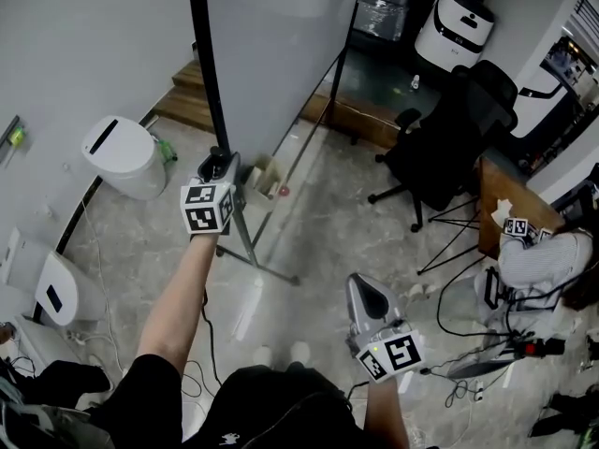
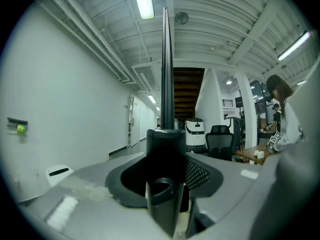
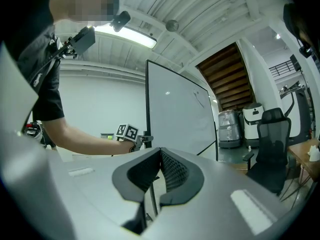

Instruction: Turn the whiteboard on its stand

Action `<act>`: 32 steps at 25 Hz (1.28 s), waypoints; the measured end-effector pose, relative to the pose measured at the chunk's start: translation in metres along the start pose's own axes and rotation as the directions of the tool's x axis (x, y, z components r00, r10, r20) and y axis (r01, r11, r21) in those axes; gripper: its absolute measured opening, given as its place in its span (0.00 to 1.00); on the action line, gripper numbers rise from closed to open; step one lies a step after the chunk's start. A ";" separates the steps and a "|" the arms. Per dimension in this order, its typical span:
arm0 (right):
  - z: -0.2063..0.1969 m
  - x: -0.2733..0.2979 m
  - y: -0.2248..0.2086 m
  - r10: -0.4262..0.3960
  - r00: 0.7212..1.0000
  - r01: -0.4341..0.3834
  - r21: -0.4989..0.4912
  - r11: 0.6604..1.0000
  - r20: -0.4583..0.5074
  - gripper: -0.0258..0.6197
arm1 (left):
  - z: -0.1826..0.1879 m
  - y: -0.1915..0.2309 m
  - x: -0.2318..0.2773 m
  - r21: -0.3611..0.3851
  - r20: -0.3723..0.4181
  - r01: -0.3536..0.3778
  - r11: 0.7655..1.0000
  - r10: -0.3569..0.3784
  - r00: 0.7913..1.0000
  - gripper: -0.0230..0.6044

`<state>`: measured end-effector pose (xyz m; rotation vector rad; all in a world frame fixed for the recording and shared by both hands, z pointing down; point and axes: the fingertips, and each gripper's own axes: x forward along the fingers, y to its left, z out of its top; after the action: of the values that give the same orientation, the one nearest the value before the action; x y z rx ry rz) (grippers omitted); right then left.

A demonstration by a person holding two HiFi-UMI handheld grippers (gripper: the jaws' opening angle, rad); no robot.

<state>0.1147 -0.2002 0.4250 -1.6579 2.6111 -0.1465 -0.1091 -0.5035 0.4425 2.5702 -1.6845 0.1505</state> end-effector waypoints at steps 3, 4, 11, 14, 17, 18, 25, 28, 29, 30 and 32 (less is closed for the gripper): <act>0.001 -0.001 0.004 0.001 1.000 -0.001 -0.003 1.000 0.002 0.05 | -0.001 0.000 -0.009 -0.002 -0.001 0.000 1.000 0.000 1.000 0.33; 0.002 -0.001 0.005 0.001 1.000 -0.001 -0.003 1.000 0.002 0.05 | -0.002 0.000 -0.013 -0.004 -0.001 -0.001 1.000 0.001 1.000 0.33; 0.006 -0.001 0.011 0.010 1.000 -0.010 -0.005 1.000 0.004 0.05 | -0.004 -0.001 -0.045 -0.009 0.003 0.001 1.000 -0.001 1.000 0.33; 0.006 -0.002 0.015 0.017 1.000 -0.017 -0.007 1.000 0.010 0.05 | -0.007 -0.001 -0.062 -0.010 0.006 0.000 1.000 0.000 1.000 0.33; 0.008 -0.004 0.018 0.021 1.000 -0.021 -0.007 1.000 0.011 0.05 | -0.008 -0.002 -0.078 -0.012 0.008 -0.003 1.000 0.003 1.000 0.33; 0.008 -0.004 0.019 0.022 1.000 -0.022 -0.007 1.000 0.012 0.05 | -0.009 -0.002 -0.083 -0.012 0.008 -0.003 1.000 0.003 1.000 0.33; 0.008 -0.012 0.025 0.017 1.000 -0.017 -0.007 1.000 0.017 0.05 | -0.011 -0.005 -0.102 -0.012 -0.002 -0.003 1.000 0.003 1.000 0.33; 0.008 -0.018 0.020 0.005 1.000 -0.005 -0.004 1.000 0.018 0.05 | -0.011 -0.004 -0.110 -0.013 -0.002 -0.007 1.000 0.007 1.000 0.33; 0.007 -0.019 0.020 0.004 1.000 -0.003 -0.002 1.000 0.018 0.05 | -0.012 -0.005 -0.112 -0.012 -0.003 -0.007 1.000 0.007 1.000 0.33; 0.006 -0.020 0.020 0.003 1.000 -0.003 0.000 1.000 0.018 0.05 | -0.012 -0.005 -0.114 -0.011 -0.003 -0.007 1.000 0.007 1.000 0.33; 0.005 -0.020 0.022 0.006 1.000 -0.006 0.001 1.000 0.019 0.05 | -0.014 -0.004 -0.117 -0.011 -0.001 -0.010 1.000 0.010 1.000 0.33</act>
<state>0.1035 -0.1734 0.4180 -1.6422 2.6013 -0.1316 -0.1521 -0.3935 0.4421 2.5538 -1.6929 0.1422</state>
